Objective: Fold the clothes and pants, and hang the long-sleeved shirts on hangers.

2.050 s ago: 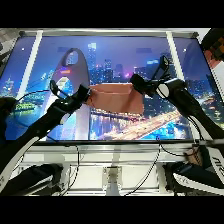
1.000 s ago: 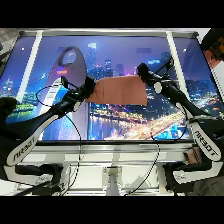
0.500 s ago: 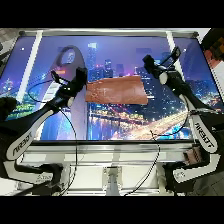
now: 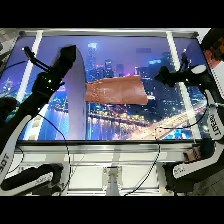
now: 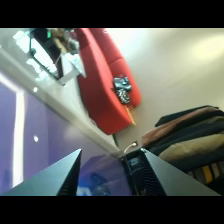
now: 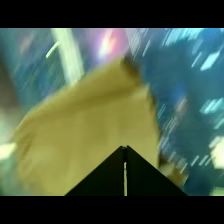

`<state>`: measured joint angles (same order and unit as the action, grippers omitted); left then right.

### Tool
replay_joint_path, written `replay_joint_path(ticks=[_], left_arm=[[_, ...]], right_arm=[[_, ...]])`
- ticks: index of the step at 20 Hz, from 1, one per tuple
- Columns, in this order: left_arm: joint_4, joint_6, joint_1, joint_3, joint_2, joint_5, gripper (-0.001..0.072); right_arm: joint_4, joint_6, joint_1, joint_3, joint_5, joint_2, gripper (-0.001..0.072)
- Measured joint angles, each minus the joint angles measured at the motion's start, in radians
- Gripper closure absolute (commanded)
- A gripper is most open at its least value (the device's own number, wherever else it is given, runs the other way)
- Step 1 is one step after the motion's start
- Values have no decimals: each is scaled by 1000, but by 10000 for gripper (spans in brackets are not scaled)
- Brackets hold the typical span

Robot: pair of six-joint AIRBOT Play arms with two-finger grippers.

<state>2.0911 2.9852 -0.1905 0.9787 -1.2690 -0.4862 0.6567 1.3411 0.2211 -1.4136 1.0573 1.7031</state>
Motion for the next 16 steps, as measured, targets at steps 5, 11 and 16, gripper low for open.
replay_joint_path(ticks=[5,11,16], left_arm=[[44,0,2,0,66,-1,220],[53,0,-11,0,81,0,220],[55,0,-20,0,84,-1,220]], right_arm=[[-98,-53,53,-2,169,98,15],[-32,27,10,-2,278,169,13],[-16,70,-23,-2,266,198,13]])
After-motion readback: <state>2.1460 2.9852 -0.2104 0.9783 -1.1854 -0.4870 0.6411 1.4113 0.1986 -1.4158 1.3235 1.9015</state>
